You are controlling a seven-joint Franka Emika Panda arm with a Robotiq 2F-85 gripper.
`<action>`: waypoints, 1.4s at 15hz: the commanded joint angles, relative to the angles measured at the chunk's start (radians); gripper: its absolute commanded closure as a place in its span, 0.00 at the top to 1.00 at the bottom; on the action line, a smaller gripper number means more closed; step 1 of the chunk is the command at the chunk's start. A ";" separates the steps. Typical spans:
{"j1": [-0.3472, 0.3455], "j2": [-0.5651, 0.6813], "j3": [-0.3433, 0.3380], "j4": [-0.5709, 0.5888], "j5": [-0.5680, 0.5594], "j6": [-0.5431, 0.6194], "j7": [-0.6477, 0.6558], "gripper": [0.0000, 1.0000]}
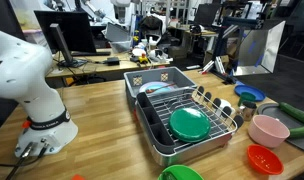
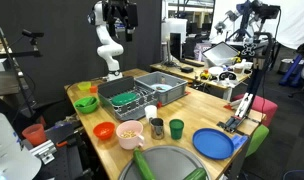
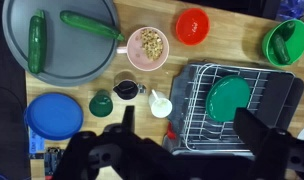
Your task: Remove one zucchini from the grey tray and put it on the dark blue plate
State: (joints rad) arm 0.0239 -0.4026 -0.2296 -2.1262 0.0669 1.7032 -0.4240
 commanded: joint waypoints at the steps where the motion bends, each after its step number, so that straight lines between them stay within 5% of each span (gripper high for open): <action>1: -0.023 0.003 0.019 0.002 0.008 -0.003 -0.007 1.00; 21: -0.131 0.091 0.008 -0.107 -0.002 -0.005 0.171 1.00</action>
State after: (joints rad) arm -0.0917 -0.3132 -0.2349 -2.2353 0.0611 1.7004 -0.2491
